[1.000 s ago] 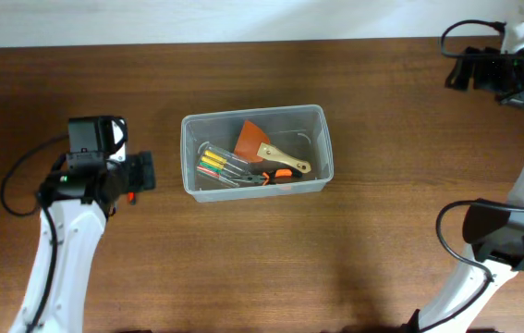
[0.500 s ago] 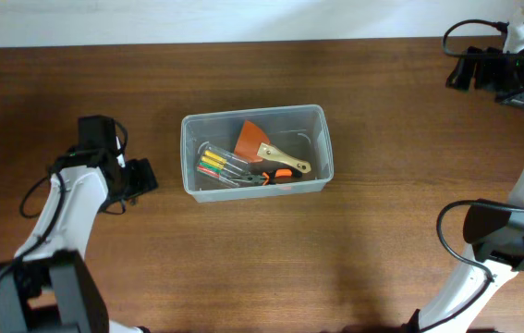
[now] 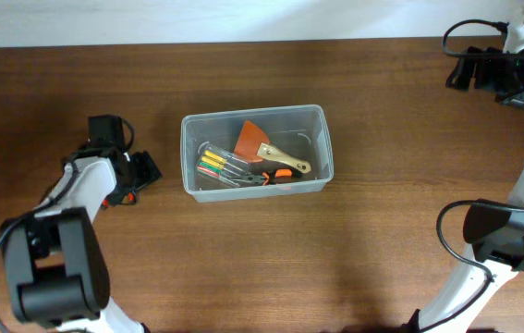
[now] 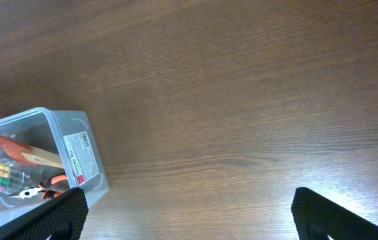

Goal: Pack container
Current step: 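Move the left gripper down onto the red-handled pliers and grasp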

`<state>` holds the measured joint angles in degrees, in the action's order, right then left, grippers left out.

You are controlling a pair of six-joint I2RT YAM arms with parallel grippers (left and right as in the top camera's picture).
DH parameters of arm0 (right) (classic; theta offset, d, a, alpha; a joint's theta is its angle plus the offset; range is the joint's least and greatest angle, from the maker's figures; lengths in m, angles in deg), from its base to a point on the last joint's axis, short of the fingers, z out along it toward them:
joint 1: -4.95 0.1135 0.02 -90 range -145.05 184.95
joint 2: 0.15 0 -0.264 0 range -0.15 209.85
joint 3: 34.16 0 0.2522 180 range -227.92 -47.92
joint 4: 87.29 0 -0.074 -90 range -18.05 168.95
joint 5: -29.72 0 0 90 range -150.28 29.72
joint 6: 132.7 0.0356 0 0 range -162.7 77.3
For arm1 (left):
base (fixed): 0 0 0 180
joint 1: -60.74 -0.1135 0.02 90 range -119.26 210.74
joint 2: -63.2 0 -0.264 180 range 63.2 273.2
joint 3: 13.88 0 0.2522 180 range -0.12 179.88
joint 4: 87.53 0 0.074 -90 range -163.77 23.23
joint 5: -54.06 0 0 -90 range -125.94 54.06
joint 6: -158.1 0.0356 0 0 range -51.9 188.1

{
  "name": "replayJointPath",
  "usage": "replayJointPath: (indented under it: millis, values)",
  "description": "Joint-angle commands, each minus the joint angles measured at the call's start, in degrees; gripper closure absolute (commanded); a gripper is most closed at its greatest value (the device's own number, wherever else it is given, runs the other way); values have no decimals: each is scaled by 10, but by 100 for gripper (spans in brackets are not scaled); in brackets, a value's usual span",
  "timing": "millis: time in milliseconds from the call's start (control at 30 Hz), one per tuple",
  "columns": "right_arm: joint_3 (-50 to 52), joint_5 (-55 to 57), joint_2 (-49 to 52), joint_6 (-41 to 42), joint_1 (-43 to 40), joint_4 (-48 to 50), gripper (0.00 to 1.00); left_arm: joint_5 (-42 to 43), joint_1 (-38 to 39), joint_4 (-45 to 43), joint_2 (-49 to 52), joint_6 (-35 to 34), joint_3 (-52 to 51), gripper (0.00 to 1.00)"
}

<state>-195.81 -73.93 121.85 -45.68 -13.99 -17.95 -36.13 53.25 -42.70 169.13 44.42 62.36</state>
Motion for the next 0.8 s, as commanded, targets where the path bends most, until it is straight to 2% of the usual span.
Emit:
replayJointPath:
  millis: [0, 133, 200, 267, 300, 467, 767]
  values:
    - [4, -9, 3, 5, 1, 0, 2, -6, -3, -11, 34, -10, 6, 21]
    - [4, -9, 3, 5, 1, 0, 2, -13, -2, -20, 47, 0, 6, 21]
    - [4, -9, 3, 5, 1, 0, 2, -13, -3, -19, 49, 0, 6, 24]
    - [4, -9, 3, 5, 1, 0, 2, -13, -2, -16, 49, 0, 6, 34]
    - [4, -9, 3, 5, 1, 0, 2, -13, -2, -12, 49, 0, 6, 42]
    - [4, -9, 3, 5, 1, 0, 2, -13, -3, 3, 49, -1, 6, 57]
    - [4, -9, 3, 5, 1, 0, 2, -13, -3, 22, 49, -1, 6, 64]
